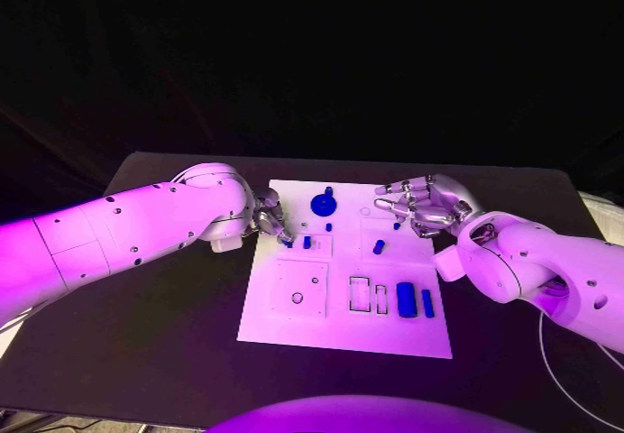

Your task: Assemble the parts on the task board

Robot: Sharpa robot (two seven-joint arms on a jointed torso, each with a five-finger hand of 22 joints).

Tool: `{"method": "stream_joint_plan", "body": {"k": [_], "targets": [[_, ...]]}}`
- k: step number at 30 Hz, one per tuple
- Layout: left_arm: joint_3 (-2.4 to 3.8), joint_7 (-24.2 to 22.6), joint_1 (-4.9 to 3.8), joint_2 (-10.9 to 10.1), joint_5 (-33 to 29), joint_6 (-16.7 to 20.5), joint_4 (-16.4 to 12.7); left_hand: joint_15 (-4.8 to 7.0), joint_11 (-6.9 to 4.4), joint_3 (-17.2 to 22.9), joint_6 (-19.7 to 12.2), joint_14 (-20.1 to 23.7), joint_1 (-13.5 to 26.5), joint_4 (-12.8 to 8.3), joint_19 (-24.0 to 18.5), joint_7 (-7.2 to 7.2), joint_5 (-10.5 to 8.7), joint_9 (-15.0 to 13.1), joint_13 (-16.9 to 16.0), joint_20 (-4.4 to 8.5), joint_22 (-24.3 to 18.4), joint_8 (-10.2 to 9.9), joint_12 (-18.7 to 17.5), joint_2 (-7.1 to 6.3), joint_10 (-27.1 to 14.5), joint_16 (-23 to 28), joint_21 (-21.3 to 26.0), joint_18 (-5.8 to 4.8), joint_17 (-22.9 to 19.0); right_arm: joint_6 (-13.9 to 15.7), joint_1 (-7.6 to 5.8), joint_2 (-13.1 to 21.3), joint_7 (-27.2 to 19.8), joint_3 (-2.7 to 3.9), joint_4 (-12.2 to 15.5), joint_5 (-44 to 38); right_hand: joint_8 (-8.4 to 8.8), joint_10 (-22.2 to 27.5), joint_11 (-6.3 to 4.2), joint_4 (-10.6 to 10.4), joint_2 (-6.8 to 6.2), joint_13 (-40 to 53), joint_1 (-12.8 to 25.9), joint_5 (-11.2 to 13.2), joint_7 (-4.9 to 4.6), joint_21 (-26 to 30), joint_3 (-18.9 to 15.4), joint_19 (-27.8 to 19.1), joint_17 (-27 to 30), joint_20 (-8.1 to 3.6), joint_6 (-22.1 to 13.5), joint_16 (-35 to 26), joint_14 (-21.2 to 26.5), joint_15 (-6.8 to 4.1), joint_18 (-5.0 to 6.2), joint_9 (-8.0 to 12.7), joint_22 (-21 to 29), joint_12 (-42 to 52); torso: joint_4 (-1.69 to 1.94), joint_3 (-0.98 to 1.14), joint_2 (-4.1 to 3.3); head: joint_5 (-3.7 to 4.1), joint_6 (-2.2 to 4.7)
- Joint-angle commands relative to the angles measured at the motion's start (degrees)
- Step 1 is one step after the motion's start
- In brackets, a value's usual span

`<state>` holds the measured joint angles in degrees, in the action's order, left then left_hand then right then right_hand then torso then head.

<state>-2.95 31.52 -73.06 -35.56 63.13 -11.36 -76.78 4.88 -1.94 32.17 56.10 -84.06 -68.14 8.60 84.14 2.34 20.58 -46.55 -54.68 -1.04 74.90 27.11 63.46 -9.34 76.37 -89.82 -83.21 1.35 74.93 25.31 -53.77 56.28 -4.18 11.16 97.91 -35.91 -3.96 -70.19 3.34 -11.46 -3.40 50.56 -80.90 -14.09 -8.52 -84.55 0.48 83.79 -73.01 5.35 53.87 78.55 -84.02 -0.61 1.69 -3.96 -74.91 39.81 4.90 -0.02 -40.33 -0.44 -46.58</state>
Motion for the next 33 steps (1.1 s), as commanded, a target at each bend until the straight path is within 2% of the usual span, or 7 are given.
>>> {"method": "stream_joint_plan", "body": {"k": [1,17,33], "targets": [[-0.07,0.84,0.08,0.00,0.79,-0.20,-0.03,0.17,-0.01,8.81,0.39,-5.94,0.20,-8.97,3.18,0.02,0.24,-0.06,-0.08,0.04,9.30,0.37,0.18,0.59,0.31,-0.18,-0.36,0.43,15.07,-0.98,0.06,-0.05,-0.53,0.00,0.09,-0.25,0.07,-0.15,-0.12,0.01,0.19,0.09,0.47,-0.06,0.03,0.32,-0.31,0.24,-0.06,-0.35,-0.18,-0.27,-2.53,-0.54,0.73,0.00,-4.97,0.22,0.01,0.01,-0.02,0.02,-0.04],[-0.07,0.12,0.08,0.18,0.65,-4.40,-0.56,0.23,-0.10,8.92,0.76,-5.94,0.38,-9.49,3.26,-0.09,0.71,0.18,-0.55,0.02,9.50,0.27,0.53,0.23,0.73,-0.18,-0.55,0.38,15.07,-1.18,0.11,-0.09,-0.50,0.00,0.01,-0.25,0.07,-0.15,-0.12,0.01,0.19,0.09,0.47,-0.06,0.03,0.32,-0.31,0.24,-0.06,-0.35,-0.18,-0.27,-2.53,-0.54,0.73,0.00,-4.97,0.22,0.03,-0.01,-0.01,0.04,-0.23],[-0.10,1.20,0.13,1.46,0.21,-4.39,0.72,0.23,-0.09,9.01,1.02,-5.94,0.79,-9.42,3.24,-0.09,1.02,0.38,-0.58,0.03,9.48,0.17,0.53,0.42,0.91,-0.18,-0.50,0.39,15.07,-0.90,0.12,-0.12,-0.71,0.00,0.15,-0.25,0.07,-0.15,-0.12,0.01,0.19,0.09,0.47,-0.06,0.03,0.32,-0.31,0.24,-0.06,-0.35,-0.18,-0.27,-2.53,-0.54,0.73,0.00,-4.97,0.22,-0.09,0.01,-0.07,-0.02,-0.21]]}}
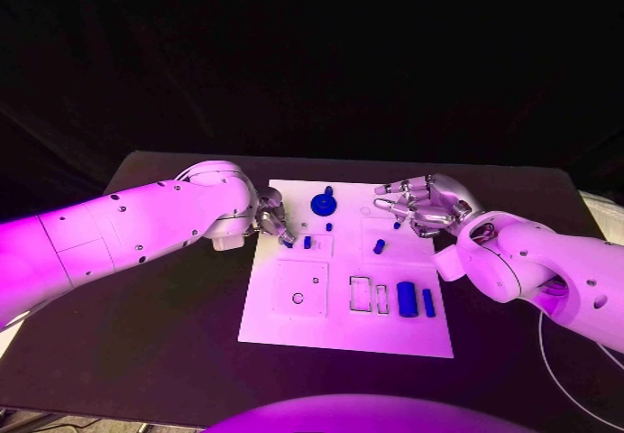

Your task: Assemble the parts on the task board

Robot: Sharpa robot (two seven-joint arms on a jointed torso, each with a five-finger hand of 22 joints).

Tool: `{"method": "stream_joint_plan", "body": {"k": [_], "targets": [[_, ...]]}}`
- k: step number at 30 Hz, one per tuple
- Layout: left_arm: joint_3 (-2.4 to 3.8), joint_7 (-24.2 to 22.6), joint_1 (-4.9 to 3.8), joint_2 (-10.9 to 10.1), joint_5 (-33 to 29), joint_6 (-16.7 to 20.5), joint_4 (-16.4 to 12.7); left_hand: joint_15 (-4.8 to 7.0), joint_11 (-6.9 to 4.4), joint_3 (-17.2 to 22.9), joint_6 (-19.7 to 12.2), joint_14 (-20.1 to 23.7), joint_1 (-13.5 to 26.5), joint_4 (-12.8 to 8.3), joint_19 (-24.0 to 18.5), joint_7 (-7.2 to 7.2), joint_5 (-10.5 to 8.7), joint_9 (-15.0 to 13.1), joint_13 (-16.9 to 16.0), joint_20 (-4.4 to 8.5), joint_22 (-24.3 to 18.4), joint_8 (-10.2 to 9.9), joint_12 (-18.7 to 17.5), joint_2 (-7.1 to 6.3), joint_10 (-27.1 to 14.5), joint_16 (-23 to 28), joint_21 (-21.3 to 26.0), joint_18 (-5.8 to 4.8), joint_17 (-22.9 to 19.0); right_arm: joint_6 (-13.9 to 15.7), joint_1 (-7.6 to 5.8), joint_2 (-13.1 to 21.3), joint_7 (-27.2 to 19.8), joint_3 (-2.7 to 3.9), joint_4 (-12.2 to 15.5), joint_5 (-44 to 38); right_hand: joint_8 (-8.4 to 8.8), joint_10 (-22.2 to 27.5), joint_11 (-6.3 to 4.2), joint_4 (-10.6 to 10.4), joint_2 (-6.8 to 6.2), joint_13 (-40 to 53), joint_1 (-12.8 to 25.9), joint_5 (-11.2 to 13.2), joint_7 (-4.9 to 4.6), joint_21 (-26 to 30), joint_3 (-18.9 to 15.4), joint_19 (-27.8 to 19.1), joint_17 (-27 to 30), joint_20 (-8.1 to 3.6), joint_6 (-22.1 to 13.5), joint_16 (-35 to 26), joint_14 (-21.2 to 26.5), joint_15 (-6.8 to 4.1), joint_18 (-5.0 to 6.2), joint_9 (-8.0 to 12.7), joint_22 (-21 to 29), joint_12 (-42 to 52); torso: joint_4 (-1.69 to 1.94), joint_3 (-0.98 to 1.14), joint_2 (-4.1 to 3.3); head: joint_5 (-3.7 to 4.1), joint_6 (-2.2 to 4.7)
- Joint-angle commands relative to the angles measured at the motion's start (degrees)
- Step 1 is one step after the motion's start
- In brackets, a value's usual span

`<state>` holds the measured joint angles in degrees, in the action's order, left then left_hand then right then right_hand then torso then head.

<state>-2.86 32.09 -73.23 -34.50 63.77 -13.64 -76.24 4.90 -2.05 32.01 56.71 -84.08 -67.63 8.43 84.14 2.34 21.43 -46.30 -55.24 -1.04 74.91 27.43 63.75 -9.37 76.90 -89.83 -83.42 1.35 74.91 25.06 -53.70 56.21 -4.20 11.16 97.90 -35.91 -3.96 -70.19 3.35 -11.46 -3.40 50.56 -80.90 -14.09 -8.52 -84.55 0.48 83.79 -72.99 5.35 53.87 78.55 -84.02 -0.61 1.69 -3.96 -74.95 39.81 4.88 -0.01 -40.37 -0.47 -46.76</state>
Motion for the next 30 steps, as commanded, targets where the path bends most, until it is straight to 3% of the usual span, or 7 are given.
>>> {"method": "stream_joint_plan", "body": {"k": [1,8,15,30], "targets": [[-0.20,0.73,0.33,0.51,-0.56,-2.23,0.32,0.21,0.02,9.18,0.42,-5.92,0.35,-9.22,3.25,-0.09,0.18,0.14,-0.07,0.03,9.49,-0.16,0.27,0.48,0.41,-0.17,-0.31,0.38,15.09,-0.63,0.06,-0.05,-0.71,0.00,0.17,-0.25,0.05,-0.18,-0.13,0.03,0.23,0.11,0.50,-0.08,0.03,0.33,-0.33,0.24,-0.05,-0.36,-0.15,-0.29,-2.53,-0.54,0.73,-0.01,-4.93,0.29,-0.07,0.02,-0.03,0.02,-0.07],[-0.25,1.24,0.73,1.11,-1.35,-3.12,1.03,0.29,-0.24,8.18,1.47,-5.92,2.44,-8.43,3.53,-0.56,0.06,0.51,-1.85,0.08,10.08,-0.11,1.72,1.12,1.70,-0.17,-0.92,0.21,15.09,-0.61,0.06,-0.02,-0.77,0.00,0.23,-0.25,0.04,-0.20,-0.13,0.05,0.26,0.12,0.51,-0.09,0.04,0.34,-0.36,0.24,-0.03,-0.36,-0.13,-0.31,-2.53,-0.55,0.73,-0.01,-4.92,0.35,-0.04,0.02,0.00,0.16,-0.27],[-0.25,1.94,0.84,1.22,-1.49,-3.08,1.35,0.77,-0.88,3.91,2.90,-5.92,5.54,-6.71,3.92,-1.50,-0.11,1.19,-3.22,0.36,10.94,-0.19,2.73,0.96,2.63,-0.17,-1.82,-0.04,15.09,-0.59,0.06,0.03,-0.78,0.00,0.22,-0.25,0.04,-0.20,-0.13,0.05,0.26,0.12,0.51,-0.09,0.04,0.34,-0.36,0.24,-0.03,-0.36,-0.13,-0.31,-2.53,-0.55,0.73,-0.01,-4.92,0.35,0.00,0.06,0.01,0.25,-0.38],[-0.24,3.44,0.87,1.30,-1.64,-0.81,1.72,1.06,-1.15,-3.46,4.30,-5.92,10.04,-2.59,4.49,-1.78,-0.18,2.93,-3.90,0.63,12.22,-0.71,2.99,1.34,2.81,-0.17,-3.18,-0.42,15.09,-0.51,0.07,0.01,-0.89,0.00,0.20,-0.18,0.03,-0.10,-0.14,0.09,0.28,-0.09,0.50,-0.13,0.05,0.39,-0.36,0.19,0.06,-0.36,-0.10,-0.38,-2.51,-0.55,0.75,-0.01,-4.84,0.11,-0.02,0.03,0.03,0.23,-0.42]]}}
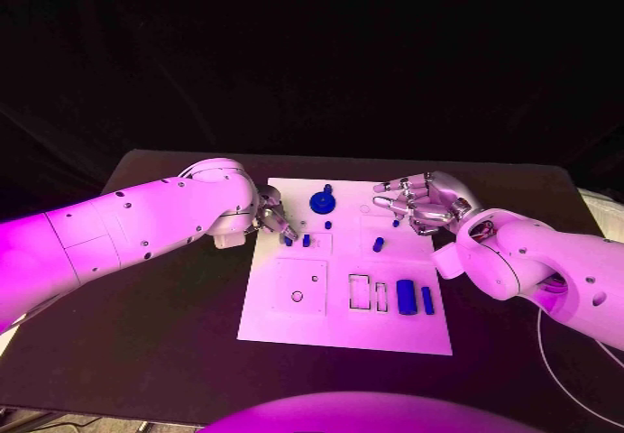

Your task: Assemble the parts on the task board

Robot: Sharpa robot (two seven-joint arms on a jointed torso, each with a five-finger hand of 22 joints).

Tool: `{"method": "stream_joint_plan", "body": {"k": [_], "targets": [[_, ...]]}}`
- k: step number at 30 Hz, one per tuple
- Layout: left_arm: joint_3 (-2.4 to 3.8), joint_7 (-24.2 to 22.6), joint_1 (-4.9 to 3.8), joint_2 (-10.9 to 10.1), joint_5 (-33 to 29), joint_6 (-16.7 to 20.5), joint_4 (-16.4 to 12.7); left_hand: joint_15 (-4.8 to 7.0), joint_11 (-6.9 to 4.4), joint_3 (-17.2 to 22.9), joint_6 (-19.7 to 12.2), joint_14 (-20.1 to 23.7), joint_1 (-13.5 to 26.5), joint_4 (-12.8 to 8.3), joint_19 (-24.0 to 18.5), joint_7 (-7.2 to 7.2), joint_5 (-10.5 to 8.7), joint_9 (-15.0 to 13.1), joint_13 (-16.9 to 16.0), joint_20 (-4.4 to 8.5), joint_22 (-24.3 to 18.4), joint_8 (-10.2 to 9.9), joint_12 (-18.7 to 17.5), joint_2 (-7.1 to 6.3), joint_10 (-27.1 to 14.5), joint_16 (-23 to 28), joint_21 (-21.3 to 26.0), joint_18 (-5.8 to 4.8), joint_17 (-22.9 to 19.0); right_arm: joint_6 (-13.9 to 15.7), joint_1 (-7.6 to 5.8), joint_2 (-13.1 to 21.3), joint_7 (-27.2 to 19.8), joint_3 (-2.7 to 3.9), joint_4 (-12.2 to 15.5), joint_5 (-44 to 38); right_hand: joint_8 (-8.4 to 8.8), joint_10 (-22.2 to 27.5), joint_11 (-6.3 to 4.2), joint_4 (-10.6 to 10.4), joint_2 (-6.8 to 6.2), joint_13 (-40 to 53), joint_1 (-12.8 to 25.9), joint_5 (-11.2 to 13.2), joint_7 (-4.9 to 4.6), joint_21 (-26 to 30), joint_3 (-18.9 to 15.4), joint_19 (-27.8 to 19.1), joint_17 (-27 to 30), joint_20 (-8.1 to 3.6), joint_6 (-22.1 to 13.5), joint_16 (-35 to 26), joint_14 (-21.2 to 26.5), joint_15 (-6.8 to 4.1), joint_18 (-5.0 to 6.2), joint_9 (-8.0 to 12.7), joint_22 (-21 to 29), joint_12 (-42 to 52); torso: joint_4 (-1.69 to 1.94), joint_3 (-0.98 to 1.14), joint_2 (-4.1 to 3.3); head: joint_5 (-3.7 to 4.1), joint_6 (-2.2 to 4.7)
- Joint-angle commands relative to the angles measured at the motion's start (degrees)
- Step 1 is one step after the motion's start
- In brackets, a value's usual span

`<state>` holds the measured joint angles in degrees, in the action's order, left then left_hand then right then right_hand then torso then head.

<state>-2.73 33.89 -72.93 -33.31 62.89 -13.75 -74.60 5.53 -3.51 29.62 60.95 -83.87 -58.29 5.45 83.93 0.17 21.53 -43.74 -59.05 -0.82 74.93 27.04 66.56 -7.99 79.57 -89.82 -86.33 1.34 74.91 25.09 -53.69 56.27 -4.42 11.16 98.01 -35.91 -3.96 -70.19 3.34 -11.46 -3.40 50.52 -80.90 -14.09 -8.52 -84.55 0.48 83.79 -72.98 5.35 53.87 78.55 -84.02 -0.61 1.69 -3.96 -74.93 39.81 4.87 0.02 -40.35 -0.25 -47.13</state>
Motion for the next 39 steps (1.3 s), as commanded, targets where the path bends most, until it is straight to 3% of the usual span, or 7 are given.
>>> {"method": "stream_joint_plan", "body": {"k": [1,18,20,22,25,37,39], "targets": [[-0.37,1.70,0.57,0.10,-0.79,-0.64,0.11,0.43,0.30,-1.44,0.11,-6.13,0.85,0.56,4.71,0.39,-0.30,0.49,-0.16,0.43,12.22,-0.33,0.23,-0.06,0.17,-0.18,-0.29,-0.42,15.09,-0.53,0.07,-0.05,-0.67,0.00,0.08,-0.19,0.03,-0.10,-0.14,0.09,0.28,-0.05,0.50,-0.13,0.05,0.39,-0.36,0.19,0.05,-0.36,-0.10,-0.38,-2.51,-0.55,0.75,-0.01,-4.86,0.11,-0.01,0.00,0.01,0.00,-0.04],[-0.13,1.84,0.63,-0.73,-1.29,2.48,-0.42,0.45,0.30,-11.20,0.85,-6.13,2.15,4.16,4.84,0.37,-0.46,2.57,-0.68,0.44,12.57,0.01,0.34,-0.15,0.31,-0.18,-0.59,-0.50,15.09,-0.53,0.13,-0.03,-0.73,0.00,0.04,-0.17,0.03,-0.10,-0.14,0.09,0.28,-0.05,0.50,-0.13,0.05,0.39,-0.36,0.19,0.05,-0.36,-0.10,-0.38,-2.51,-0.55,0.75,-0.01,-4.86,0.11,-0.03,-0.02,0.02,0.06,0.00],[-0.05,1.62,0.63,-1.06,-1.64,3.51,-0.68,0.41,0.34,-12.93,0.93,-6.13,2.48,4.93,4.78,0.44,-2.32,2.79,-0.70,0.44,12.47,0.09,0.32,-0.18,0.32,-0.18,-0.43,-0.46,15.09,-0.55,0.15,-0.03,-0.74,0.00,0.02,-0.17,0.03,-0.10,-0.14,0.09,0.28,-0.05,0.50,-0.13,0.05,0.39,-0.36,0.19,0.05,-0.36,-0.10,-0.38,-2.51,-0.55,0.75,-0.01,-4.86,0.11,-0.04,-0.05,0.02,0.09,0.04],[0.02,1.27,0.63,-1.47,-2.46,5.24,-0.96,0.41,0.36,-15.06,0.82,-6.13,2.48,5.91,4.68,0.46,-6.94,3.11,-0.47,0.44,12.28,0.11,0.07,0.00,0.18,-0.18,-0.17,-0.40,15.09,-0.57,0.18,-0.02,-0.74,0.00,-0.01,-0.17,0.03,-0.09,-0.14,0.10,0.29,-0.05,0.52,-0.15,0.05,0.39,-0.39,0.20,-0.02,-0.36,-0.10,-0.34,-2.53,-0.55,0.75,-0.01,-4.86,0.14,0.01,-0.05,0.03,0.15,0.05],[0.25,0.52,0.63,-2.13,-4.47,8.56,-1.32,0.40,0.48,-17.55,0.34,-6.13,2.39,7.24,4.34,0.59,-9.24,3.42,0.98,0.45,11.61,0.16,-1.15,0.00,-0.53,-0.18,0.72,-0.16,15.09,-0.59,0.21,-0.01,-0.75,0.00,-0.03,-0.17,0.03,-0.10,-0.14,0.11,0.29,-0.04,0.52,-0.15,0.05,0.39,-0.39,0.20,-0.02,-0.36,-0.10,-0.34,-2.53,-0.55,0.75,-0.01,-4.86,0.16,0.08,-0.03,0.07,0.18,0.07],[0.92,-3.22,0.60,-4.22,-9.50,15.38,-2.37,0.36,0.60,-23.21,-0.57,-6.13,0.38,10.76,4.01,0.74,-11.12,3.94,2.61,0.46,10.89,1.07,-2.37,1.20,-1.41,-0.18,1.77,0.10,15.09,-0.60,0.32,0.02,-0.78,0.00,-0.08,-0.17,0.03,-0.11,-0.14,0.12,0.29,-0.02,0.51,-0.15,0.05,0.39,-0.39,0.20,-0.02,-0.37,-0.10,-0.34,-2.53,-0.55,0.76,-0.01,-4.86,0.19,-0.03,-0.05,-0.04,0.13,0.17],[0.96,-7.10,0.60,-4.59,-11.72,16.38,-2.41,0.20,0.97,-23.91,-1.98,-6.13,-0.69,10.91,3.02,1.21,-10.48,4.24,6.24,0.37,8.98,0.70,-5.39,1.91,-3.51,-0.18,4.33,0.73,15.09,-0.60,0.34,0.06,-0.76,0.00,-0.09,-0.17,0.03,-0.11,-0.14,0.12,0.29,-0.02,0.51,-0.15,0.05,0.39,-0.39,0.20,-0.02,-0.37,-0.10,-0.34,-2.53,-0.55,0.76,-0.01,-4.86,0.19,0.00,-0.04,-0.04,0.22,0.26]]}}
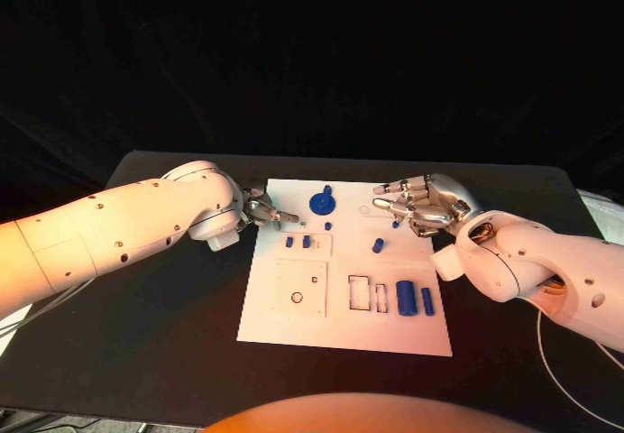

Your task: Assemble the parts on the task board

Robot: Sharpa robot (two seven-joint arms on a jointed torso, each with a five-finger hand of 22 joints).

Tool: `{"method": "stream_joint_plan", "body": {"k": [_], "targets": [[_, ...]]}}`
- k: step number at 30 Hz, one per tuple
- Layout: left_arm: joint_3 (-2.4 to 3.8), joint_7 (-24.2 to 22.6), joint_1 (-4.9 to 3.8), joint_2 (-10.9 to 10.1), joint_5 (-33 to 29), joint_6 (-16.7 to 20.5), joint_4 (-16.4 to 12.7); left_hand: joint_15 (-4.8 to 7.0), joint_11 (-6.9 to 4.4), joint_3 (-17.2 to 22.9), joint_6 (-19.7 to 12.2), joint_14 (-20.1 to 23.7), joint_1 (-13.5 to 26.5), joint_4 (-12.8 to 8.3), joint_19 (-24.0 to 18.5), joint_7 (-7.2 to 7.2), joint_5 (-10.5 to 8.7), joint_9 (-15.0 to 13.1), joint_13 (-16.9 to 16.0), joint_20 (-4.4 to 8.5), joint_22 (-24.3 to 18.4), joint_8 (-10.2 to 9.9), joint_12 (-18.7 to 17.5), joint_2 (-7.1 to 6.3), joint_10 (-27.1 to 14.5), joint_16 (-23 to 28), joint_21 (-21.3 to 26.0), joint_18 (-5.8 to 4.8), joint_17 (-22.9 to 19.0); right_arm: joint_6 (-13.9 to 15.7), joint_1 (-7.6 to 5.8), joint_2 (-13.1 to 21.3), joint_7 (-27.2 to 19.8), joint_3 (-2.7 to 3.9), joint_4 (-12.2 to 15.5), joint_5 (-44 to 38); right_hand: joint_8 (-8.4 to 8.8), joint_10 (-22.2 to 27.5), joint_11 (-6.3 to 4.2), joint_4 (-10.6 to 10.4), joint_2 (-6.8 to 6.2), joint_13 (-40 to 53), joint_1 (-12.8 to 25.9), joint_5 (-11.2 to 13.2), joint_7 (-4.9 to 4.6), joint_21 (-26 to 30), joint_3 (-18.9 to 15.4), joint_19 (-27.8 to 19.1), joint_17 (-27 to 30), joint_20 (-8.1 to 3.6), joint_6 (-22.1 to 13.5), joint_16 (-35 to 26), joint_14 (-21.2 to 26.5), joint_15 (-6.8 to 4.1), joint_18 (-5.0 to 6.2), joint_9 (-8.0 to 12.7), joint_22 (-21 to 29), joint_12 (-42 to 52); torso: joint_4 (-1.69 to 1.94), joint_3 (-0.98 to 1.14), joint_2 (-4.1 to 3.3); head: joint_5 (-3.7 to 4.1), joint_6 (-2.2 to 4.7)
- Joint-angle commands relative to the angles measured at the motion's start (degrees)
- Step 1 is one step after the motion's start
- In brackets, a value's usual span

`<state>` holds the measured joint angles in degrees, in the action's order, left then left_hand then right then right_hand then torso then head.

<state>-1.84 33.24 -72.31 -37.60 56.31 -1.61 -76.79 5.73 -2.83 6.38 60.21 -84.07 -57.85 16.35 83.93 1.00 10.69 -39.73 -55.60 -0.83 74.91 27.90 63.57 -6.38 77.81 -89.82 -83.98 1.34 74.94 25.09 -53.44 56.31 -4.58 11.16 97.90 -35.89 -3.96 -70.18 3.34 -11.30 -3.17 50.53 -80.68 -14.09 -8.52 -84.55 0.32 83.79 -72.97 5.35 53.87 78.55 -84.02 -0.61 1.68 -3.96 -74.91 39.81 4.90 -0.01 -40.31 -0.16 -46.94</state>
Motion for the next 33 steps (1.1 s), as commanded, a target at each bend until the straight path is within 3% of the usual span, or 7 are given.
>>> {"method": "stream_joint_plan", "body": {"k": [1,3,8,11,15,23,33], "targets": [[0.09,-8.75,-0.02,-0.46,-6.15,4.65,-0.26,-0.26,0.71,-0.96,-2.59,-5.93,-2.09,-0.06,2.07,0.87,0.80,0.48,6.48,0.19,7.24,-0.60,-5.59,0.78,-4.14,-0.18,4.38,1.30,15.06,-0.60,0.10,0.04,-0.58,0.00,0.02,-0.18,0.03,-0.11,-0.14,-0.05,0.07,-0.03,0.28,-0.15,0.05,0.39,-0.23,0.20,-0.02,-0.36,-0.10,-0.34,-2.53,-0.55,0.76,-0.01,-4.88,0.19,0.02,0.03,-0.04,0.22,0.05],[0.10,-13.19,-0.03,-0.64,-6.90,6.04,-0.38,-1.48,2.34,-1.22,-6.21,-5.02,-5.37,-0.66,-1.57,2.44,1.74,1.18,15.36,-0.77,1.07,-1.85,-13.70,1.68,-11.34,1.48,12.99,3.07,12.83,-0.60,0.12,0.06,-0.58,0.00,0.01,-0.18,0.03,-0.11,-0.14,-0.05,0.07,-0.03,0.28,-0.15,0.05,0.39,-0.23,0.20,-0.02,-0.36,-0.10,-0.34,-2.53,-0.55,0.76,-0.01,-4.88,0.19,0.04,0.02,-0.02,0.33,0.17],[-0.18,-25.07,0.00,0.12,-2.78,10.67,0.27,-5.25,6.40,4.53,-14.04,11.44,-20.55,-6.87,-18.68,7.22,3.29,5.00,21.75,-3.72,-22.26,-6.32,-23.47,2.46,-25.05,25.59,47.03,8.35,-13.85,-0.57,0.16,0.08,-0.58,0.00,-0.04,-0.18,0.03,-0.11,-0.14,-0.05,0.07,-0.03,0.28,-0.15,0.05,0.39,-0.23,0.20,-0.02,-0.36,-0.10,-0.34,-2.53,-0.55,0.76,-0.01,-4.88,0.19,0.10,0.00,0.00,0.46,0.47],[-0.60,-31.13,0.28,1.22,1.76,13.15,1.03,-6.43,8.04,9.17,-14.85,19.24,-26.55,-9.94,-21.25,8.03,0.82,8.78,26.92,-5.01,-24.66,-9.32,-29.56,0.85,-28.21,35.32,50.92,8.47,-23.42,-0.55,0.17,0.04,-0.59,0.00,-0.10,-0.18,0.03,-0.11,-0.14,-0.03,0.07,-0.04,0.27,-0.16,0.05,0.40,-0.23,0.20,-0.03,-0.36,-0.10,-0.34,-2.53,-0.56,0.76,-0.01,-4.87,0.19,0.09,-0.03,-0.02,0.75,0.80],[-0.92,-35.71,1.22,2.89,9.94,15.91,1.68,-6.43,7.55,14.58,-10.96,18.78,-28.06,-11.99,-19.80,7.50,-1.62,17.18,36.85,-5.44,-25.66,-15.11,-37.81,-2.58,-24.27,36.97,52.08,9.06,-27.86,-0.71,0.18,-0.09,-0.82,0.00,-0.20,-0.11,0.04,-0.10,-0.15,0.02,0.10,-0.05,0.23,-0.17,0.05,0.40,-0.22,0.20,-0.06,-0.37,-0.10,-0.32,-2.54,-0.56,0.76,-0.01,-4.87,0.19,-0.16,-0.05,-0.11,0.89,1.01],[-1.50,-34.54,1.91,5.92,21.28,15.41,3.46,-6.02,7.83,13.91,-7.12,7.15,-25.15,-11.64,-13.05,6.61,-4.47,21.87,43.16,-5.17,-26.41,-18.07,-42.98,-4.34,-21.81,24.63,51.31,9.20,-17.44,-0.89,0.21,-0.24,-1.05,0.00,-0.23,0.04,0.03,-0.10,-0.15,0.02,0.12,-0.05,0.25,-0.18,0.05,0.40,-0.23,0.20,-0.09,-0.37,-0.09,-0.31,-2.54,-0.56,0.76,-0.01,-4.87,0.20,-0.21,-0.02,-0.17,1.15,1.20],[-1.69,-29.88,2.12,9.09,26.60,6.66,5.85,-5.52,7.49,12.36,-3.82,-0.65,-23.90,-11.23,-2.35,5.97,-4.34,24.71,46.98,-4.58,-12.83,-19.72,-46.24,-3.96,-20.40,12.38,31.81,5.93,-4.83,-1.04,0.22,-0.43,-1.09,0.00,-0.26,0.06,0.03,-0.12,-0.14,0.01,0.13,-0.02,0.26,-0.20,0.05,0.40,-0.23,0.20,-0.10,-0.37,-0.09,-0.30,-2.55,-0.56,0.76,-0.01,-4.88,0.26,-0.24,0.02,-0.15,1.23,1.12]]}}
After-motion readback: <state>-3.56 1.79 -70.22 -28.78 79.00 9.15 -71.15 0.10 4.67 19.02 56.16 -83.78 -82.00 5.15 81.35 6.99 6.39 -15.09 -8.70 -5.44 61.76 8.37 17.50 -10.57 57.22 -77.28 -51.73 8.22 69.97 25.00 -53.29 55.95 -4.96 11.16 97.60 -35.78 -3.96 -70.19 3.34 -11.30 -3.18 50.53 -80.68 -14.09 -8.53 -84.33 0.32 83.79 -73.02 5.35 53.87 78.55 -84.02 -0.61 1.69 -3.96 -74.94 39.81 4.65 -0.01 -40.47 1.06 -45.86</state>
